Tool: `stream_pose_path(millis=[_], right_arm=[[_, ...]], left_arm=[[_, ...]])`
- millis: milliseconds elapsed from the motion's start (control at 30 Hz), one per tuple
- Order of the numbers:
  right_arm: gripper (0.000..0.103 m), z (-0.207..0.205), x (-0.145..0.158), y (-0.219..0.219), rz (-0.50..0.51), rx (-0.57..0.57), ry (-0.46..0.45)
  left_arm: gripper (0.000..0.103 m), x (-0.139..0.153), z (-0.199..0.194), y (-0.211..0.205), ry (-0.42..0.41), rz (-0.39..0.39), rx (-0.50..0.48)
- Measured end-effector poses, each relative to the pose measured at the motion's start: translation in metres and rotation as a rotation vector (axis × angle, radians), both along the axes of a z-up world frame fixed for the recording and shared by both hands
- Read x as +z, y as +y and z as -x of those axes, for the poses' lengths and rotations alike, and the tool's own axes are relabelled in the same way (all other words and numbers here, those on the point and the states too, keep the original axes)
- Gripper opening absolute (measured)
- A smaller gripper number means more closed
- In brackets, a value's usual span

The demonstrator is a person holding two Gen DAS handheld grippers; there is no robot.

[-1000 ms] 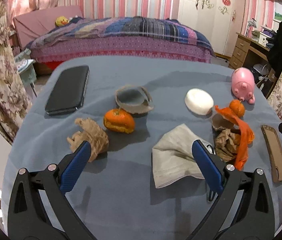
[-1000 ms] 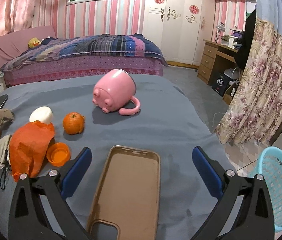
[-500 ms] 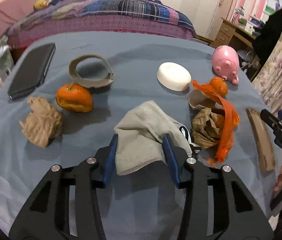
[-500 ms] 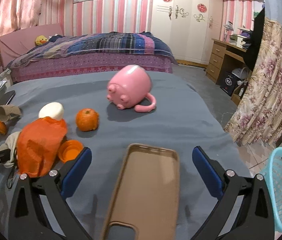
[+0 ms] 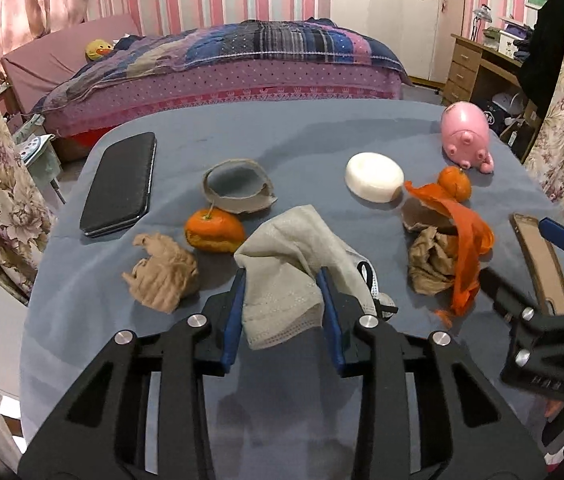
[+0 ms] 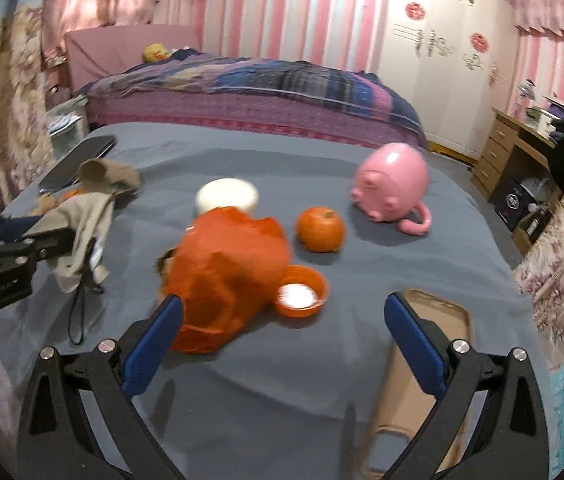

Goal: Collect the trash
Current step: 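Grasp the grey mask with the left tool while the right tool grasps the orange mesh bag, then carry the orange mesh bag and grey mask over the blue basket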

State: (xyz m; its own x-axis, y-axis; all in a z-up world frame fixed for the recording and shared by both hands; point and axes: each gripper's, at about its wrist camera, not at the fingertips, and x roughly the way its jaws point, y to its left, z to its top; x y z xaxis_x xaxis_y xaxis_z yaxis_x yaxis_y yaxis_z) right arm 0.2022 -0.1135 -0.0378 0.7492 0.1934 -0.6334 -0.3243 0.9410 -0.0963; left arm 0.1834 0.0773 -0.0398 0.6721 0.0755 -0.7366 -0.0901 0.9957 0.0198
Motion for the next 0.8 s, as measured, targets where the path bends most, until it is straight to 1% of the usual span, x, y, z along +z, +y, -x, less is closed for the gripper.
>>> stream_pose_path(millis=[200, 267, 333, 367, 400, 433, 533, 633, 800], right_arm=[[0.097, 0.006, -0.005, 0.014, -0.001, 0.033, 0.043], [0.090, 0.004, -0.008, 0.013, -0.012, 0.035, 0.069], [0.077, 0.000, -0.014, 0.011, -0.040, 0.044, 0.120], [0.074, -0.003, -0.016, 0.010, -0.046, 0.049, 0.132], [0.067, -0.004, -0.019, 0.010, -0.053, 0.054, 0.147], [0.059, -0.005, -0.021, 0.010, -0.058, 0.064, 0.158], [0.043, -0.007, -0.024, 0.015, -0.065, 0.105, 0.176], [0.030, -0.005, -0.025, 0.017, -0.074, 0.134, 0.181], [0.029, -0.001, -0.020, 0.017, -0.049, 0.147, 0.148]], left_arm=[[0.033, -0.001, 0.000, 0.009, 0.004, 0.005, 0.011], [0.033, -0.002, 0.000, 0.012, 0.006, 0.014, 0.020], [0.033, -0.001, 0.000, 0.015, 0.003, 0.016, 0.026], [0.033, 0.000, 0.001, 0.015, -0.001, 0.015, 0.026], [0.033, 0.001, 0.002, 0.016, -0.007, 0.014, 0.027], [0.033, 0.002, 0.003, 0.017, -0.011, 0.013, 0.028], [0.033, 0.004, 0.005, 0.019, -0.018, 0.025, 0.034], [0.033, 0.004, 0.006, 0.019, -0.018, 0.027, 0.035], [0.033, 0.007, 0.009, 0.017, -0.029, 0.008, 0.030]])
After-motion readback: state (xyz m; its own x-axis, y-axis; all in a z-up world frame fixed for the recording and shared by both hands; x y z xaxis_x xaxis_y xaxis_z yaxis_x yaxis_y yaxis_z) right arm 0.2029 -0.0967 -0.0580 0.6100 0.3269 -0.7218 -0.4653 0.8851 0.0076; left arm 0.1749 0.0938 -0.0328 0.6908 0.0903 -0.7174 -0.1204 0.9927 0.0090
